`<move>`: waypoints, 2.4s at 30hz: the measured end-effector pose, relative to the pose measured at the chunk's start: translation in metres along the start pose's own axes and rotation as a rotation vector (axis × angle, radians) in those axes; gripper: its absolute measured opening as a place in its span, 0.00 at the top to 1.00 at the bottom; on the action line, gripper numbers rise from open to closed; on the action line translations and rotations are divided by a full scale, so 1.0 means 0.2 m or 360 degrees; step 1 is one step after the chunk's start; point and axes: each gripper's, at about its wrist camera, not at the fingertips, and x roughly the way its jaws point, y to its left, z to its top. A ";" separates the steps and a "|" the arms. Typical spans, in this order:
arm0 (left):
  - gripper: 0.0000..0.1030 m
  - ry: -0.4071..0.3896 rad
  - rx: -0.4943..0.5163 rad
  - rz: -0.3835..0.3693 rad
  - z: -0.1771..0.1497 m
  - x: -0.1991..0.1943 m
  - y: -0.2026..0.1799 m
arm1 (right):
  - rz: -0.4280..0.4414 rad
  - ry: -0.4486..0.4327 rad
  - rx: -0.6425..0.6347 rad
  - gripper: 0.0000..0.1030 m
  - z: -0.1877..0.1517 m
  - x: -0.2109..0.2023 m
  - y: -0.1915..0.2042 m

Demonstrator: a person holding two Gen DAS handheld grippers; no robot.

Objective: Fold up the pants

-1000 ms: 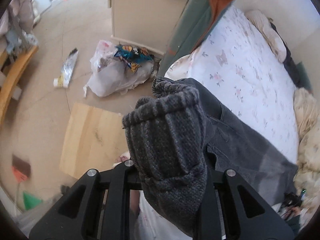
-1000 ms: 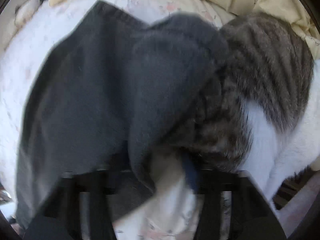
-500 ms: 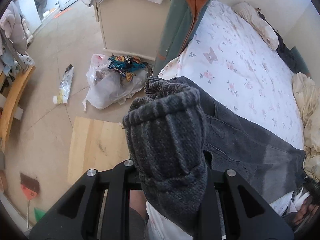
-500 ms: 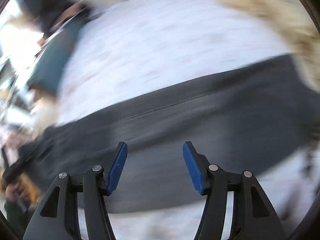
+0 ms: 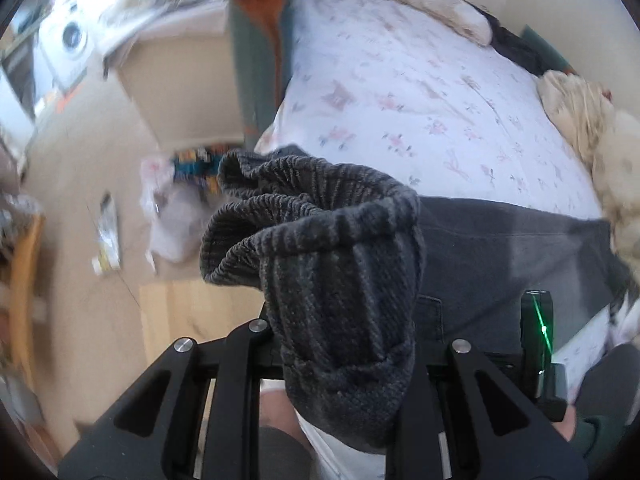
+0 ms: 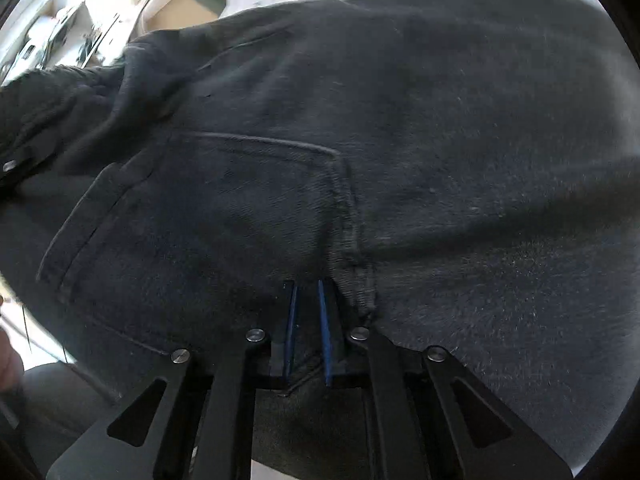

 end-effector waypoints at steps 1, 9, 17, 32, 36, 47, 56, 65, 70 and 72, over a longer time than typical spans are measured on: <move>0.84 -0.0031 0.0014 -0.0003 0.01 -0.02 -0.02 | 0.0048 0.0005 0.0078 1.00 -0.01 -0.03 -0.04; 0.84 -0.0079 0.0040 0.0065 0.06 -0.02 -0.11 | -0.0042 -0.0227 0.0065 0.91 -0.11 -0.60 -0.37; 0.84 -0.0118 0.0122 0.0226 0.06 -0.03 -0.28 | -0.0261 -0.0558 0.0458 0.45 -0.22 -1.18 -0.96; 0.84 -0.0216 0.0924 0.0497 -0.19 0.08 -1.49 | -0.0103 -0.0831 0.0691 0.38 -0.37 -1.39 -1.23; 0.83 -0.0048 0.1215 0.0482 -0.43 0.39 -1.79 | -0.0172 -0.0814 0.0727 0.38 -0.38 -1.38 -1.30; 0.19 0.0073 0.1205 -0.0046 -0.54 0.28 -1.74 | -0.0106 -0.0774 0.0723 0.38 -0.37 -1.36 -1.27; 0.15 0.0042 0.0345 0.0155 -0.31 0.11 -1.03 | -0.0025 -0.0652 0.0160 0.29 -0.10 -1.19 -0.77; 0.16 0.0395 0.0082 0.0145 -0.45 0.45 -0.87 | -0.0326 -0.0316 -0.0399 0.52 0.32 -0.72 -0.31; 0.16 0.0438 0.0043 0.0099 -0.47 0.46 -0.87 | -0.0221 -0.0404 -0.0289 0.85 0.41 -0.82 -0.41; 0.16 0.0454 0.0045 0.0086 -0.48 0.47 -0.86 | -0.0266 -0.0479 -0.0215 0.87 0.47 -0.87 -0.50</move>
